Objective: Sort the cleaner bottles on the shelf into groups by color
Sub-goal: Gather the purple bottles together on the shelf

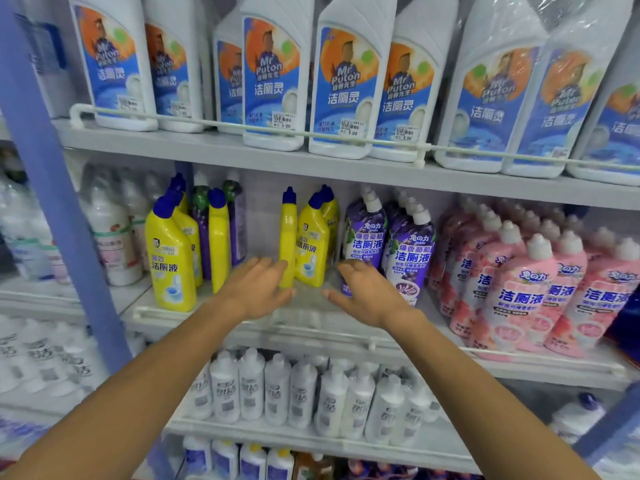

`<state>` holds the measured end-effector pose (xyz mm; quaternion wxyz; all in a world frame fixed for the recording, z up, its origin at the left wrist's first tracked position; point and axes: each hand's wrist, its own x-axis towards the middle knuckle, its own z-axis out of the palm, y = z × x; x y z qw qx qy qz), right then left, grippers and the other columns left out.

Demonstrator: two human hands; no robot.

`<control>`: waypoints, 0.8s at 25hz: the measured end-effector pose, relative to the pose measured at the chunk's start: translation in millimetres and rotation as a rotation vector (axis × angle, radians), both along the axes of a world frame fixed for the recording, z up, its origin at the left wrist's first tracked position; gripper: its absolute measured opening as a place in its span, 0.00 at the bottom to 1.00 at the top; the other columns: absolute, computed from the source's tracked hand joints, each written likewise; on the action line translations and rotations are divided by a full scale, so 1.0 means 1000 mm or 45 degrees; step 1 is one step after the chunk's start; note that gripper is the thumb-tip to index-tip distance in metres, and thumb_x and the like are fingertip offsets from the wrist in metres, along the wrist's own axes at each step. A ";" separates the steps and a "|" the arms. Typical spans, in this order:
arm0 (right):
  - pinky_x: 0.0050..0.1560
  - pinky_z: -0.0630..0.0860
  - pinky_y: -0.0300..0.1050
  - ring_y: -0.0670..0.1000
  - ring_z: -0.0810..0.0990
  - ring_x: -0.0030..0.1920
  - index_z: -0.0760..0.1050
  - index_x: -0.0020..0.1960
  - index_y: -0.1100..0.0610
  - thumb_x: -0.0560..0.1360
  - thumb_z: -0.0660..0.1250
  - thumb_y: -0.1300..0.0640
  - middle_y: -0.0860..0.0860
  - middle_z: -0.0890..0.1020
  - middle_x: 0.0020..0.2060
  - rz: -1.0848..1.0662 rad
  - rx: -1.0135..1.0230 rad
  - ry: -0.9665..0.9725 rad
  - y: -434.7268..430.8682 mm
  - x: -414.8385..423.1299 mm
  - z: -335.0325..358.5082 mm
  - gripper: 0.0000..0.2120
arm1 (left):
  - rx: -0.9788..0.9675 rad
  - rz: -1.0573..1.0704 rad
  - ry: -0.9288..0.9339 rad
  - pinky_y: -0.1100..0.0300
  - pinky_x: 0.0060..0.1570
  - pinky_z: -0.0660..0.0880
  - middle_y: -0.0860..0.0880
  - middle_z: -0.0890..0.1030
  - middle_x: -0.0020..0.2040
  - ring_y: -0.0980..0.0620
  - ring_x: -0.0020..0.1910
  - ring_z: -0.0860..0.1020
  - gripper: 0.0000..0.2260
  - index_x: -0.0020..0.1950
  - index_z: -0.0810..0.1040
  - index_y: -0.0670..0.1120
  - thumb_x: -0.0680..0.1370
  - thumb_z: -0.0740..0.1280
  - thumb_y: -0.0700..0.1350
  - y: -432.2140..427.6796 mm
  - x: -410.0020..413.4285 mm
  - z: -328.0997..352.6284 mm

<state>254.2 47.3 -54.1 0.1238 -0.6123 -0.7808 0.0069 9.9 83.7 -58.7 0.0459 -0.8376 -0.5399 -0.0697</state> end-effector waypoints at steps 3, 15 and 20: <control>0.56 0.77 0.55 0.60 0.75 0.61 0.71 0.59 0.54 0.78 0.64 0.36 0.56 0.77 0.60 0.002 0.044 0.042 0.035 -0.020 0.011 0.22 | 0.009 0.002 -0.022 0.47 0.57 0.76 0.44 0.78 0.63 0.41 0.62 0.77 0.28 0.68 0.73 0.51 0.77 0.57 0.68 0.037 -0.016 0.013; 0.61 0.75 0.57 0.58 0.75 0.64 0.71 0.68 0.51 0.77 0.60 0.33 0.54 0.77 0.64 0.321 0.124 0.143 0.117 -0.114 0.047 0.28 | 0.149 0.042 -0.023 0.50 0.58 0.75 0.44 0.76 0.64 0.41 0.67 0.73 0.25 0.66 0.71 0.49 0.78 0.60 0.65 0.050 -0.068 0.044; 0.63 0.73 0.51 0.59 0.73 0.67 0.70 0.71 0.55 0.79 0.60 0.36 0.57 0.76 0.66 0.407 0.156 0.136 0.145 -0.136 0.065 0.29 | 0.261 0.173 -0.072 0.49 0.59 0.74 0.42 0.76 0.66 0.40 0.67 0.73 0.28 0.69 0.72 0.46 0.79 0.59 0.65 0.051 -0.096 0.092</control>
